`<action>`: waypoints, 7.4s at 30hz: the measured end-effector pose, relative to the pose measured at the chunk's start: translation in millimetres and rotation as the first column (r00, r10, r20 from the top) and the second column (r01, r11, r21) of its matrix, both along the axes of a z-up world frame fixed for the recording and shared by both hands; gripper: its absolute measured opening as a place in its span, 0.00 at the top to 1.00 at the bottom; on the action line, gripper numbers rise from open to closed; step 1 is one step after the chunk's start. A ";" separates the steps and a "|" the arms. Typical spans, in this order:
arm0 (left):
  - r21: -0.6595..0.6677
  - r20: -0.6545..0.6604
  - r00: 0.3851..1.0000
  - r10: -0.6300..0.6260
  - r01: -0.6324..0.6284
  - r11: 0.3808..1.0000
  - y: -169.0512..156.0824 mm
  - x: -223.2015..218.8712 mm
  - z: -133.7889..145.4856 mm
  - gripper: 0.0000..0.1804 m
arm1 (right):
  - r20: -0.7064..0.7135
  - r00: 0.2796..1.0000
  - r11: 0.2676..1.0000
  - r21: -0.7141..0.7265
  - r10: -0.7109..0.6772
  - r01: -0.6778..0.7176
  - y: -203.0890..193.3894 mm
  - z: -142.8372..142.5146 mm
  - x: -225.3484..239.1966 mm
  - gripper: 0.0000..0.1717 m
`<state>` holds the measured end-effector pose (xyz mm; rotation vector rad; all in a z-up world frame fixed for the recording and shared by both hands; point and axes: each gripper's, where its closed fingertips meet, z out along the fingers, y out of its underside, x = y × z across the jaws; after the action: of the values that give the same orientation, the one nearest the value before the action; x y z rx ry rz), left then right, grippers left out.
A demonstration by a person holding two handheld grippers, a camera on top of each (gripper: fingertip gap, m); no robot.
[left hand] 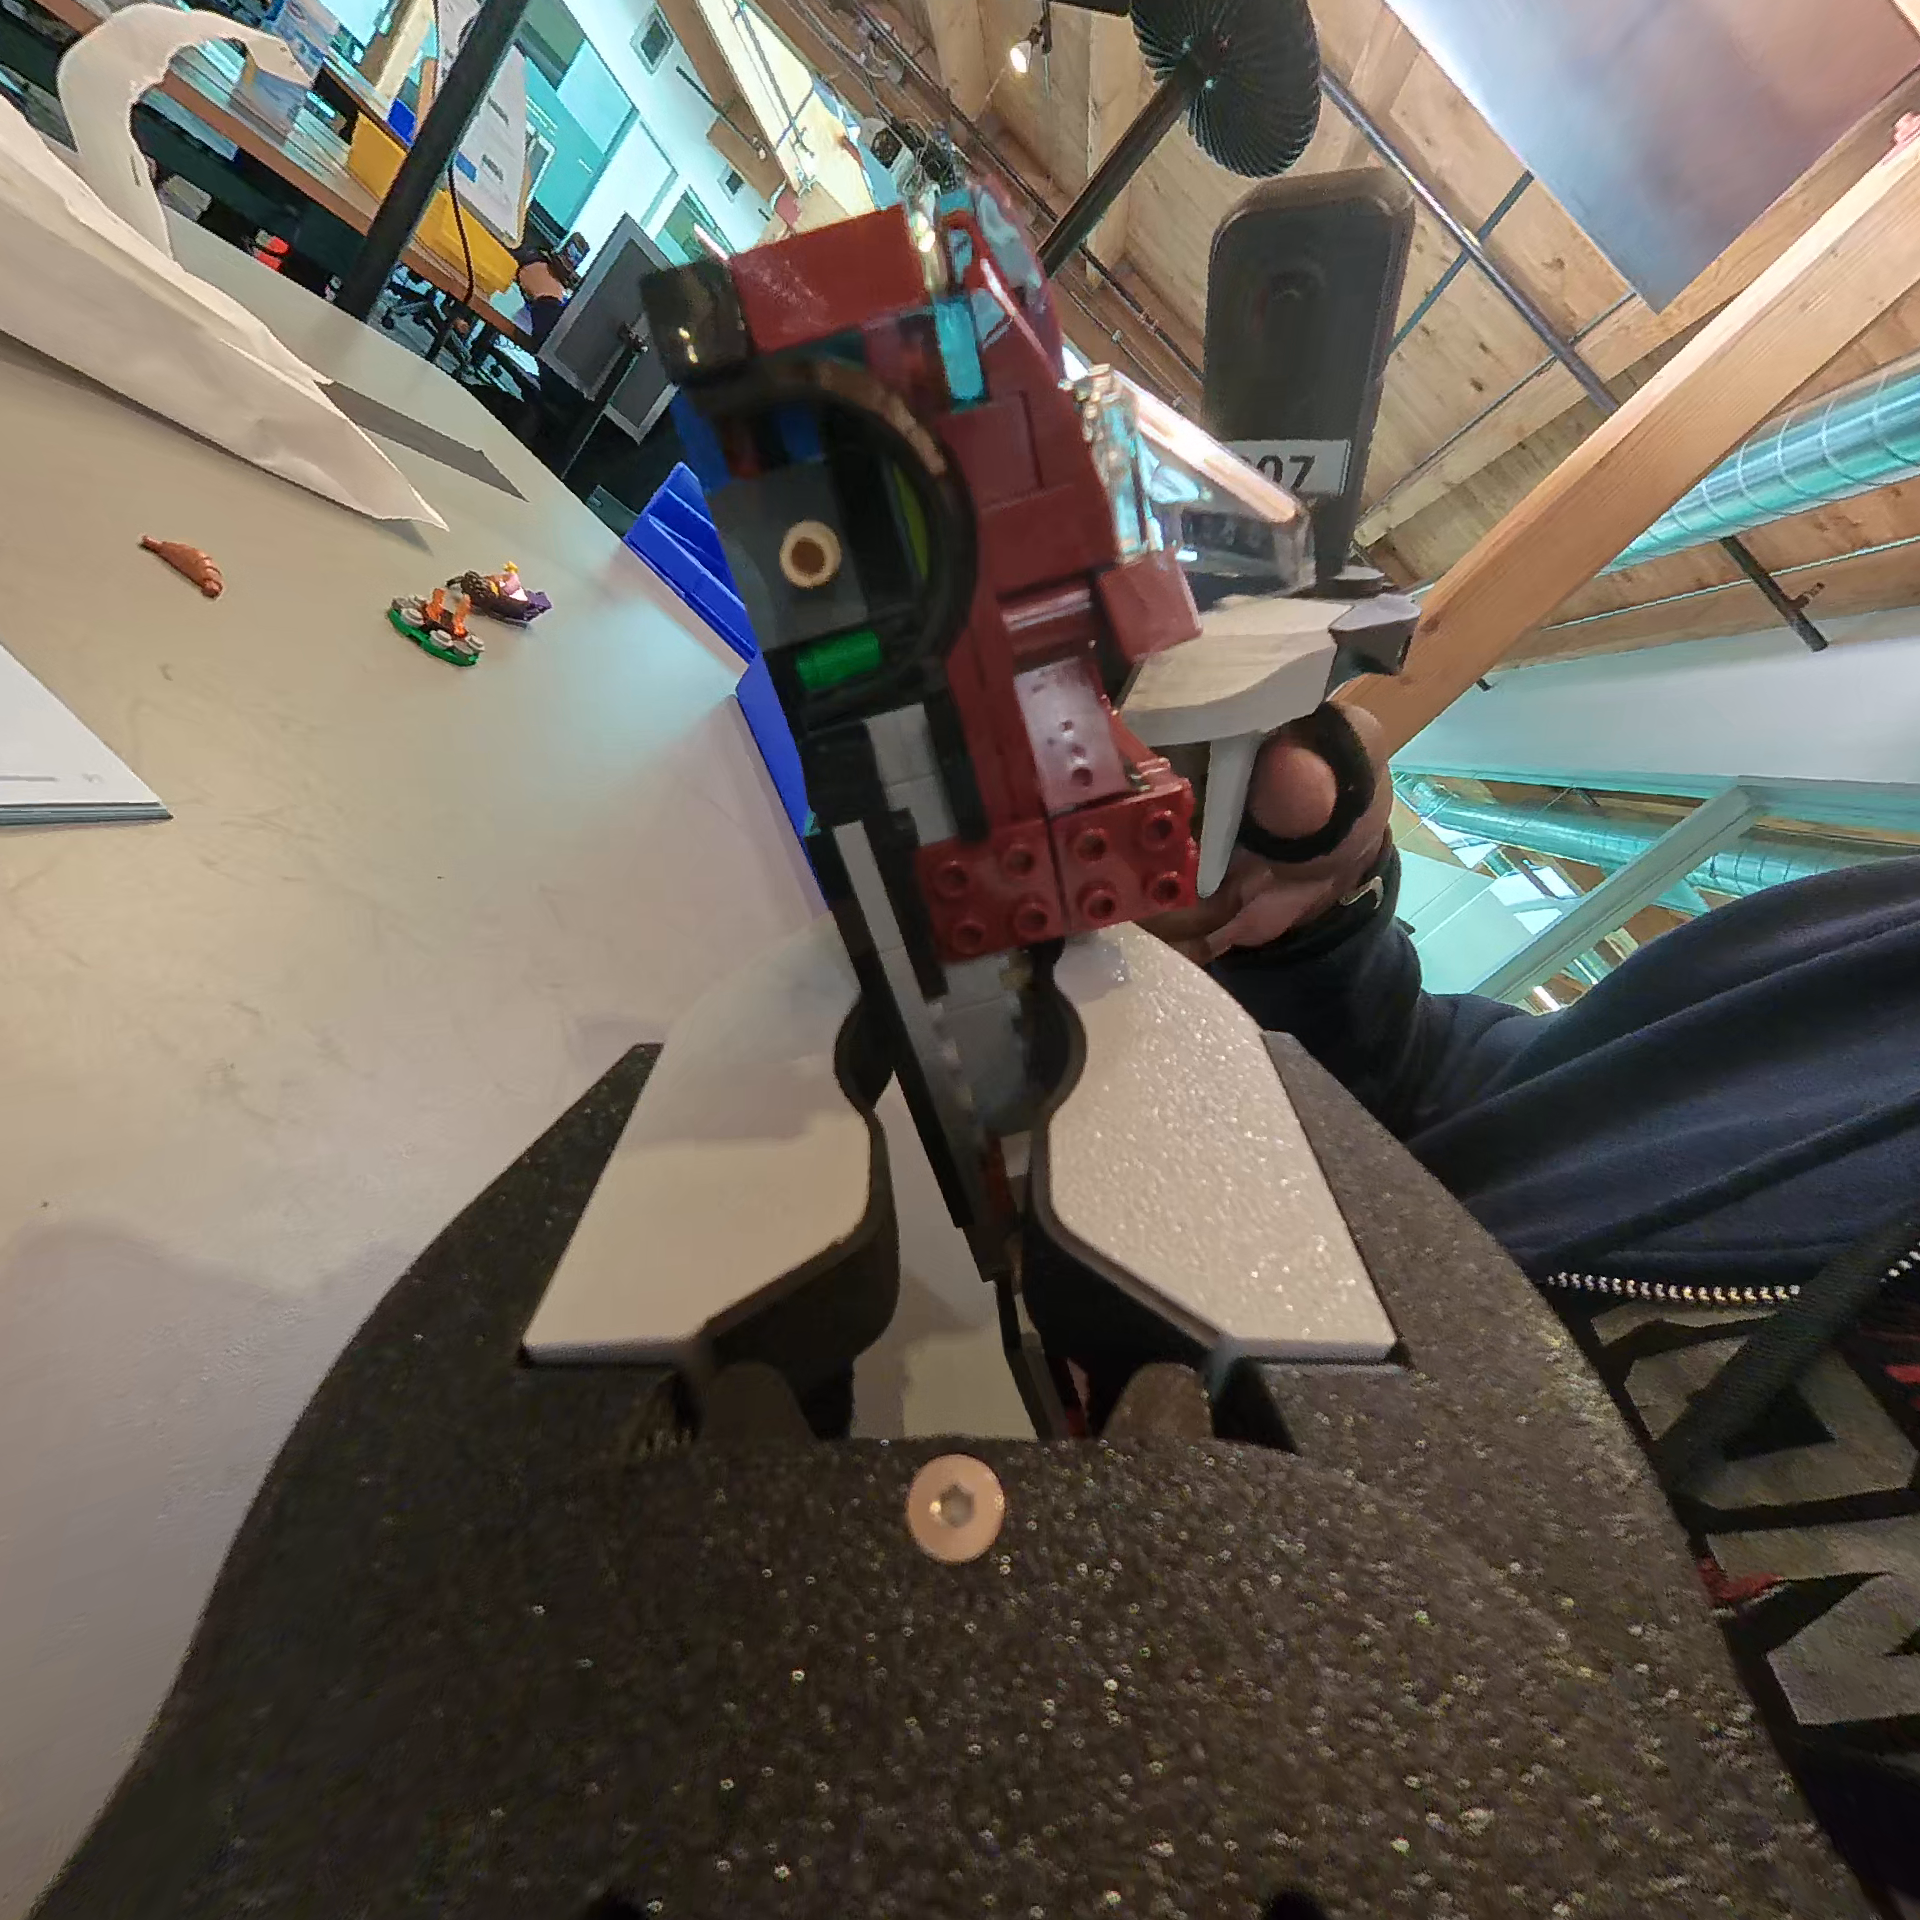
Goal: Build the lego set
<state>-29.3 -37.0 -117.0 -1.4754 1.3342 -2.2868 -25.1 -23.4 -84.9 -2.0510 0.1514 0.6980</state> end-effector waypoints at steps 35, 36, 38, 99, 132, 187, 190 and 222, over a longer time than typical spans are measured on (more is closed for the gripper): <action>-0.660 -0.131 0.980 -0.149 0.026 0.751 33.3 17.6 4.5 0.87 | 0.086 0.961 0.965 0.021 -0.262 0.262 11.5 -10.8 43.7 0.87; -0.687 -0.123 0.979 -0.161 0.033 0.726 34.6 17.4 7.2 0.87 | 0.089 0.962 0.966 0.017 -0.260 0.259 12.1 -10.8 43.9 0.87; -0.716 -0.111 0.978 -0.174 0.043 0.697 35.6 17.0 10.7 0.87 | 0.091 0.963 0.967 0.011 -0.255 0.255 13.5 -11.7 43.5 0.87; -0.288 -0.152 0.988 -0.008 -0.037 0.957 7.9 19.6 2.5 0.87 | -0.004 0.993 0.988 0.099 -0.117 0.117 11.8 0.8 21.1 0.93; -0.079 0.075 0.997 0.009 -0.003 0.997 11.4 6.6 15.2 0.87 | -0.155 0.985 0.990 0.109 -0.077 0.095 11.2 4.6 9.6 0.74; 0.065 0.262 0.955 -0.140 0.128 0.990 -12.6 -15.0 29.1 0.87 | -0.173 0.984 0.957 0.289 0.045 0.007 -7.8 19.6 -11.6 0.75; 0.068 0.257 0.956 -0.141 0.127 0.990 -12.7 -14.8 28.3 0.87 | -0.184 0.982 0.959 0.285 0.048 0.007 -7.8 18.5 -11.4 0.75; -0.661 -0.065 0.987 -0.144 0.065 0.747 28.9 16.9 29.2 0.87 | -0.237 0.958 0.966 0.161 -0.160 0.201 -0.4 -5.0 23.9 0.74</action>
<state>-12.4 -8.1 -87.8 -1.7552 0.6299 -2.9799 -1.2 -23.8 -89.9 -1.7548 0.3855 0.7952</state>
